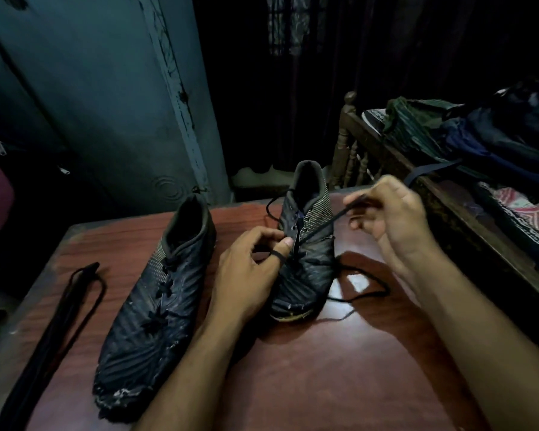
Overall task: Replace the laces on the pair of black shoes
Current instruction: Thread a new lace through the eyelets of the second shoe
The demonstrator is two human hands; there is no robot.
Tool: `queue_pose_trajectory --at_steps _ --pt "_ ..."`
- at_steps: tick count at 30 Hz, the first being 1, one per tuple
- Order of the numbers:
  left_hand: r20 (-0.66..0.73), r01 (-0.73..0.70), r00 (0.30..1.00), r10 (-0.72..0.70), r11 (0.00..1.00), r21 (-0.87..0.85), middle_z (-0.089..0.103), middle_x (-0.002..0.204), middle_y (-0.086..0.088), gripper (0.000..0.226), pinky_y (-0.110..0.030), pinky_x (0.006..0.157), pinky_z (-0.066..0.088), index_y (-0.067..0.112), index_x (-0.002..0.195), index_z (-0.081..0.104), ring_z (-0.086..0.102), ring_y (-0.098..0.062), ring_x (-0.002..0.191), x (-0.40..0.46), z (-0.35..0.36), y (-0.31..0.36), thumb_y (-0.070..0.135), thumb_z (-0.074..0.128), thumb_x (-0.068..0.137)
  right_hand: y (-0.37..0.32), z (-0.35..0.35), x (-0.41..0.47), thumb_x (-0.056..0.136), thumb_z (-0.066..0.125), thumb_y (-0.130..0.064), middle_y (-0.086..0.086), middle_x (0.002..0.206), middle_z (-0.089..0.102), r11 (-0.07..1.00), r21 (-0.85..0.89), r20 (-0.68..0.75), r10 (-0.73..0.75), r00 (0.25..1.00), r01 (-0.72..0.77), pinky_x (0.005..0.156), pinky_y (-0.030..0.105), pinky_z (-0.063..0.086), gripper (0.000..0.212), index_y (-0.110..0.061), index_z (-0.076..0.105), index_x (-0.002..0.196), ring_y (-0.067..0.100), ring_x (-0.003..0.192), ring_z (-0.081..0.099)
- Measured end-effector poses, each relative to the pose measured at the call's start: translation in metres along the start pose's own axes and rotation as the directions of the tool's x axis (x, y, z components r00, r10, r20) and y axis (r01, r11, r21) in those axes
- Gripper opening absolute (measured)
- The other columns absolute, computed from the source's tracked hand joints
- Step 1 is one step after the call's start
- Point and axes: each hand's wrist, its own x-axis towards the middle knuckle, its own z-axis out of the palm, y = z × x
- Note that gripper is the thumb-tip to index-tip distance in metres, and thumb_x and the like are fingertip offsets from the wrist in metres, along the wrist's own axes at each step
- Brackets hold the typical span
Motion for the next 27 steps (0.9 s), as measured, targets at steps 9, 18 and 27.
queue_pose_trajectory --at_steps 9,18,27 --pt "-0.009 -0.030 0.999 0.031 0.998 0.055 0.074 0.099 0.019 0.006 -0.034 0.088 0.058 0.034 0.096 0.074 0.068 0.004 0.092 0.001 0.000 -0.001 0.031 0.069 0.093 0.004 -0.012 0.011 0.104 0.042 -0.013 -0.009 0.057 0.039 0.979 -0.195 -0.098 -0.081 0.992 0.061 0.044 0.024 0.032 0.022 -0.022 0.044 0.084 0.010 0.044 0.031" --pt "-0.006 -0.079 0.997 0.080 0.991 0.107 0.072 0.098 0.013 0.011 -0.039 0.088 0.058 0.031 0.094 0.069 0.069 -0.005 0.094 0.001 0.002 -0.008 0.027 0.061 0.100 0.002 -0.027 0.007 0.087 0.076 -0.042 -0.010 0.056 0.057 0.479 -0.817 0.381 0.030 0.924 0.321 0.053 0.021 0.036 0.033 -0.016 0.067 0.069 0.003 0.050 0.048" --pt "0.074 -0.029 0.997 0.020 0.992 0.122 0.068 0.095 0.006 0.022 -0.044 0.075 0.054 0.023 0.088 0.047 0.068 -0.016 0.085 -0.002 0.002 -0.001 0.029 0.061 0.073 0.010 -0.008 0.004 0.105 0.054 -0.020 0.006 0.087 0.071 0.960 -0.275 0.133 -0.023 0.991 0.059 0.090 0.049 0.056 0.025 -0.013 0.057 0.081 0.028 0.089 0.069"
